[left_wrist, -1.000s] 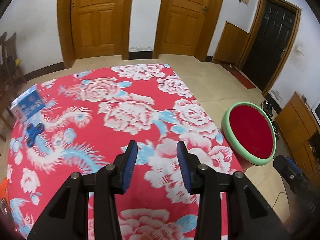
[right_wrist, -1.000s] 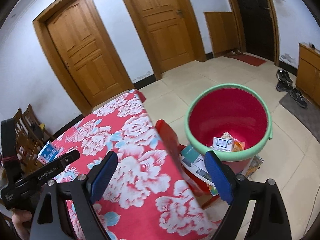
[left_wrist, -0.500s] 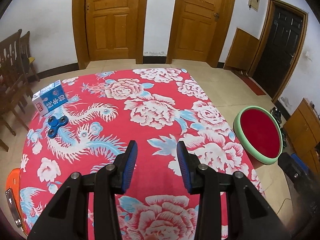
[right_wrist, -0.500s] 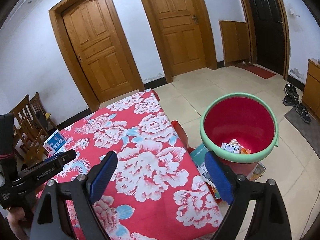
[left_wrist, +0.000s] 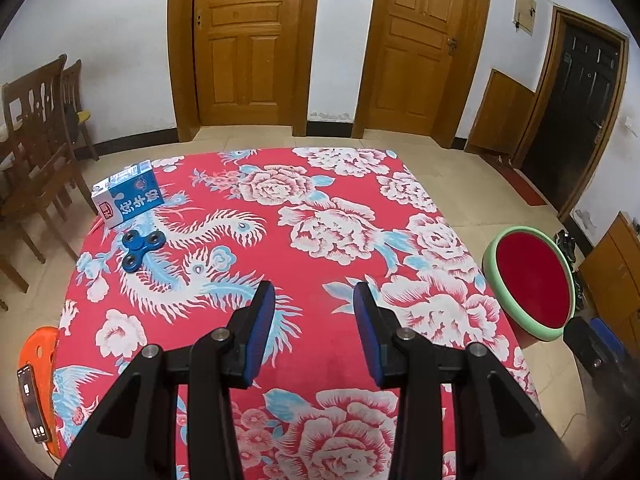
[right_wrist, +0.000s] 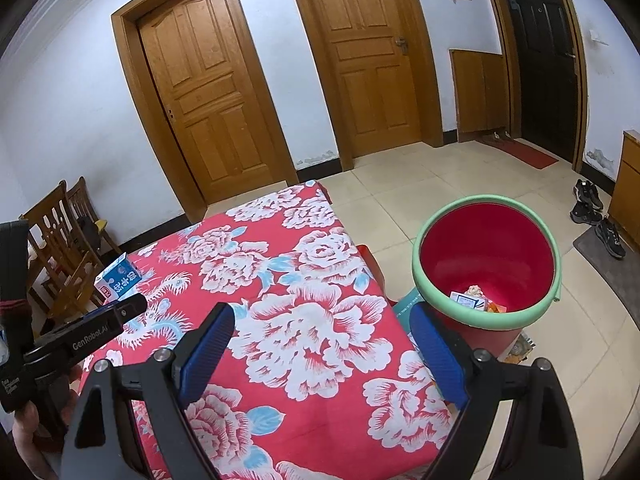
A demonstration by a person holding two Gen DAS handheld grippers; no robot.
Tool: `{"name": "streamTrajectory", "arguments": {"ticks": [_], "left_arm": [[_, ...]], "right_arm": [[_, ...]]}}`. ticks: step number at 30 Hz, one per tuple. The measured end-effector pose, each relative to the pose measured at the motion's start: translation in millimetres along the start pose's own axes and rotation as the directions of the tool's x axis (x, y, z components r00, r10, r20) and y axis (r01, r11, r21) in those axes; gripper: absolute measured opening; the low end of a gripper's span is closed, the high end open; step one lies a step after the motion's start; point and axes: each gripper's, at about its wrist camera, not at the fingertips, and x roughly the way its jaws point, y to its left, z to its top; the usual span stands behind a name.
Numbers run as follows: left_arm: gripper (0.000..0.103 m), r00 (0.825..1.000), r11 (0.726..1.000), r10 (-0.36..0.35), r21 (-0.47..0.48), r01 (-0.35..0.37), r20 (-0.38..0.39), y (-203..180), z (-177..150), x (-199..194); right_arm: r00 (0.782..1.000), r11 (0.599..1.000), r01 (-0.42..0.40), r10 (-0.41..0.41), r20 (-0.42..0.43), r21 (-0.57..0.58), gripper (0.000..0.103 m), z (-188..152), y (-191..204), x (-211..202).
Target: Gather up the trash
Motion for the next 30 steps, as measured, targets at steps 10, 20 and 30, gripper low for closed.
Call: {"name": "streamTrajectory", "arguments": {"ticks": [10, 20, 30], "left_arm": [[0.041, 1.000, 1.000, 0.006, -0.004, -0.006, 0.012, 2.4, -1.3, -4.9], [0.041, 1.000, 1.000, 0.006, -0.004, -0.006, 0.012, 2.2, -1.0, -5.9], [0.041, 1.000, 1.000, 0.004, 0.002, -0.004, 0.012, 1.0, -2.0, -6.7]], "right_arm": [[1.000, 1.000, 0.000, 0.000, -0.002, 0.003, 0.091, -0.4, 0.2, -0.3], [1.000, 1.000, -0.001, 0.001, -0.011, 0.015, 0.091, -0.1, -1.7, -1.1], [1.000, 1.000, -0.001, 0.001, -0.012, 0.015, 0.091, -0.8, -1.5, -0.7]]}}
